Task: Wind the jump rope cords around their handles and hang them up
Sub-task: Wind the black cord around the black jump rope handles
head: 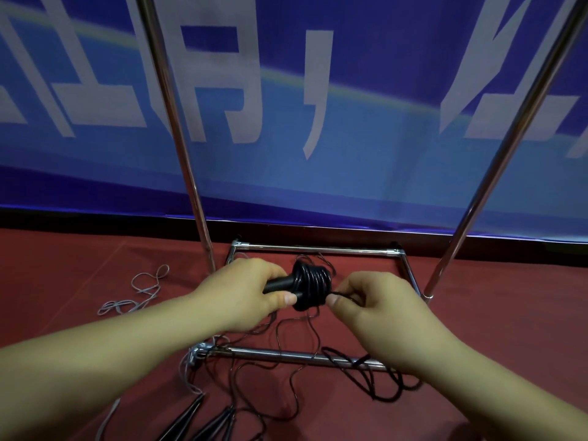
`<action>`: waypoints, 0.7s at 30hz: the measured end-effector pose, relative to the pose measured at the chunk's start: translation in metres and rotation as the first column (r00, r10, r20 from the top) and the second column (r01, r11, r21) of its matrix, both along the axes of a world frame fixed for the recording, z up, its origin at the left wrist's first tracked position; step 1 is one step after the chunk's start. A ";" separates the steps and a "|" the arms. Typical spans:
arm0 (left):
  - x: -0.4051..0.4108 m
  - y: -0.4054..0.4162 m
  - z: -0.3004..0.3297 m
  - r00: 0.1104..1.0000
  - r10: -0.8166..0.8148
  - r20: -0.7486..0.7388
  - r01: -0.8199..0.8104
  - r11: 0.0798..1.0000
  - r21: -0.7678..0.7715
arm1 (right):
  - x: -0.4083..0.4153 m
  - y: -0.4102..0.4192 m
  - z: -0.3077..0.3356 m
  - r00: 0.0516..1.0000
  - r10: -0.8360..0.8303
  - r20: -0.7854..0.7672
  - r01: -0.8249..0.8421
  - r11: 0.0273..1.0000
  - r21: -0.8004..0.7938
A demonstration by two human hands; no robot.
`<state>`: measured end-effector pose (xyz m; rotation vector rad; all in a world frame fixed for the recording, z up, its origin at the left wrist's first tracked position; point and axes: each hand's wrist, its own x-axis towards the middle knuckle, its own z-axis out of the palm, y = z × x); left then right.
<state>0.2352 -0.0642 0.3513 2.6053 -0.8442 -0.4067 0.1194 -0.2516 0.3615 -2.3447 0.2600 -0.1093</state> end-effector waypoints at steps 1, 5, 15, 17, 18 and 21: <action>-0.002 -0.001 0.001 1.000 -0.022 0.002 0.022 0.999 0.044 | -0.001 0.000 0.001 1.000 0.010 0.012 -0.009 0.998 -0.062; -0.012 -0.006 0.007 0.987 -0.152 0.046 0.141 0.973 0.185 | -0.001 0.000 0.000 0.997 0.064 0.045 -0.054 0.979 -0.195; -0.019 -0.005 0.019 0.916 -0.400 0.016 0.389 0.897 0.209 | 0.004 -0.020 0.001 0.998 0.063 -0.007 -0.063 0.984 -0.164; -0.018 -0.005 0.020 0.921 -0.390 -0.004 0.385 0.906 0.176 | 0.006 -0.027 0.003 0.998 0.050 -0.030 -0.053 0.990 -0.129; -0.018 -0.005 0.020 0.920 -0.392 -0.010 0.388 0.906 0.168 | 0.007 -0.029 0.003 0.998 0.049 -0.040 -0.054 0.992 -0.114; -0.018 -0.004 0.020 0.910 -0.415 -0.018 0.411 0.894 0.175 | 0.007 -0.031 0.003 0.996 0.065 -0.054 -0.070 0.993 -0.092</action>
